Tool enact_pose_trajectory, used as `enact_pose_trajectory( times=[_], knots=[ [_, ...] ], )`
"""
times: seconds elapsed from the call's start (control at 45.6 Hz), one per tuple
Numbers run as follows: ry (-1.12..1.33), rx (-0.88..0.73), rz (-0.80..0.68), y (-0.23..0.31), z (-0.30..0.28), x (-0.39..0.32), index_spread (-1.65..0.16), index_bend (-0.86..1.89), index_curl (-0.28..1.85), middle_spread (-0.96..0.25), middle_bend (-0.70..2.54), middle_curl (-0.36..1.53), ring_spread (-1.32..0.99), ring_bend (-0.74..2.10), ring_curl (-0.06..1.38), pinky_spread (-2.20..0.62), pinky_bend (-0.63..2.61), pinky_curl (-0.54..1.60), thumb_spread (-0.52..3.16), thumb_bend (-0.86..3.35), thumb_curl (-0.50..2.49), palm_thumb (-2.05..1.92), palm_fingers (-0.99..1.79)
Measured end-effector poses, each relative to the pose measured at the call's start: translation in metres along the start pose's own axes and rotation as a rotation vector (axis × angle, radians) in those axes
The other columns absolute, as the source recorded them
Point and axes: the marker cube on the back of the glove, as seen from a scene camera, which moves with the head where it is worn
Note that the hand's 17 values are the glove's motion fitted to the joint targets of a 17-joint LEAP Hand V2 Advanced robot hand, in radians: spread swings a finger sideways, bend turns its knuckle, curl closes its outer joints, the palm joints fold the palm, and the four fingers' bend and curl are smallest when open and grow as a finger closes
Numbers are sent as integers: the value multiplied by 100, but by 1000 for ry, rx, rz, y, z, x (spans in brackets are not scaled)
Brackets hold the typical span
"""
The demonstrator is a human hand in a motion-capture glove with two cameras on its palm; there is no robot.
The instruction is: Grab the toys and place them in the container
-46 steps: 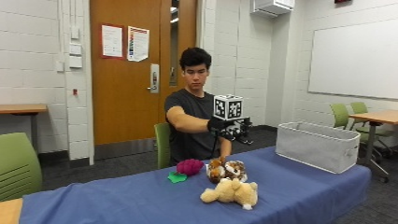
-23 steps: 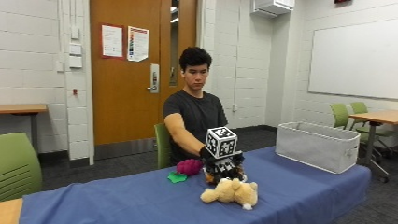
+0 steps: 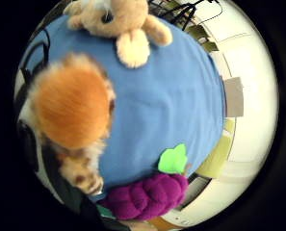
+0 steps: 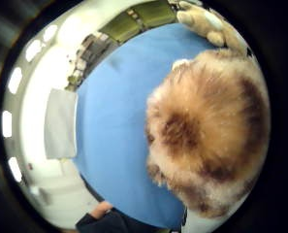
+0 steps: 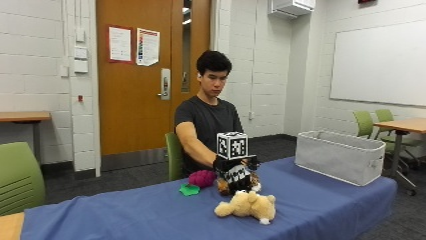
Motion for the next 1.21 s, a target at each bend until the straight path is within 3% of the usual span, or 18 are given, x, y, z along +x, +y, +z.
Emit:
enact_pose_trajectory(
  times=[0.022, 0.285, 0.526, 0.702, 0.833, 1.053, 1.206],
  knots=[
    [5, -1, 1, -2, -3, 0, -30, 38, 43, -26, 32, 37, -48, 52, 29, -32, 68, 38, 107, 21, 34, 50, 110],
    [-6, -63, 32, -15, -30, -1, -33, 17, 46, -38, 62, 50, -47, 93, 45, -45, 65, 38, 87, 22, 49, 62, 132],
    [-32, 28, -46, -37, -140, -76, -34, 20, 52, -39, 83, 61, -43, 112, 53, -48, 74, 42, 76, 19, 60, 62, 128],
    [-40, 163, -210, -43, -235, -187, -35, 20, 58, -38, 88, 65, -41, 117, 55, -48, 78, 43, 73, 19, 67, 62, 123],
    [-68, 212, -375, -23, -272, -300, -35, 19, 62, -38, 90, 67, -40, 120, 55, -48, 80, 43, 72, 18, 72, 62, 120],
    [-90, 207, -694, 16, -272, -468, -35, 18, 68, -37, 92, 69, -39, 123, 55, -48, 81, 43, 72, 17, 79, 62, 118],
    [-72, 173, -790, -29, -244, -469, -36, 17, 72, -37, 93, 70, -39, 125, 54, -48, 82, 42, 72, 16, 84, 61, 116]
  ],
)
